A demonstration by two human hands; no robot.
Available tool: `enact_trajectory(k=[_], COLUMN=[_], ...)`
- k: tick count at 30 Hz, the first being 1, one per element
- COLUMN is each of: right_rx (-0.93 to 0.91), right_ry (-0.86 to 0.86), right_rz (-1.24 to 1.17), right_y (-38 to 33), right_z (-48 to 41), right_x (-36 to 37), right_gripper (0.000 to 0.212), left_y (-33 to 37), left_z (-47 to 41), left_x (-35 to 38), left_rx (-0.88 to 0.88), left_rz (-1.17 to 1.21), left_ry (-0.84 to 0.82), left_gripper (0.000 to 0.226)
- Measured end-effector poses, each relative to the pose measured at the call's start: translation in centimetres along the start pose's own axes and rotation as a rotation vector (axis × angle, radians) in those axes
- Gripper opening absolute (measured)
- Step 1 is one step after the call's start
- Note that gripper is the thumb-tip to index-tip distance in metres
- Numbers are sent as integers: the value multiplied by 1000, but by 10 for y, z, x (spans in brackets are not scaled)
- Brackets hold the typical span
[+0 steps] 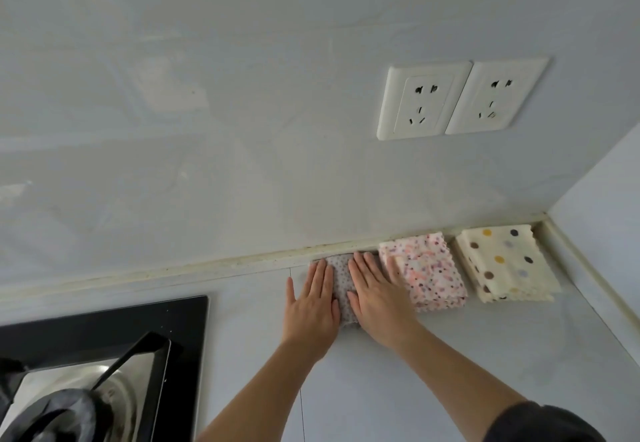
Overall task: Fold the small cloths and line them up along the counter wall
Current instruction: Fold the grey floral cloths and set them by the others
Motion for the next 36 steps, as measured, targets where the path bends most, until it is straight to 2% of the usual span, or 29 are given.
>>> enact_trajectory(k=[2,5,8,12,16,19,26,32,36], right_rx=[33,55,165,221,257,217,49,-93,-155], right_ry=[-28,-66,71,192,139,123,150,79,25], right_rz=[-12,-19,-154,-384,-625,-699,-792,-760,-720], right_y=[0,-3,-9,-62,-156,-240,-440,-569,-637], right_z=[-1,2,26,87,152,202,260,247,215], right_x=[-4,-15,-48,-96,-126,-149,-198,-206,-193], right_gripper=[59,72,61,61,54,52,49,48,46], left_y=[1,-4,-21,-50,-97,-139,-264,-379,-465], left_z=[0,10,49,138,241,325,494,555,572], left_x=[-3,-14,-45,-80,-112,-138,-188,-200,-189], left_rx=[-4,-58,-94,-66,-97,-114,-169,-319,-432], left_rz=[-33,10,111,190,362,469,423,406,390], left_ry=[-59,-179,-135,-12,122,237,407,470,451], left_gripper=[58,61,63,61,56,49,40,37,37])
Point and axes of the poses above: each hand's wrist, its own z-axis away from the middle knuckle, its own x-axis out of the palm, y = z × x, the point moved 10 cm from there along -z, towards the middle knuckle, and after that the axes turned 2 degrees about y, right-handed, at the moved point
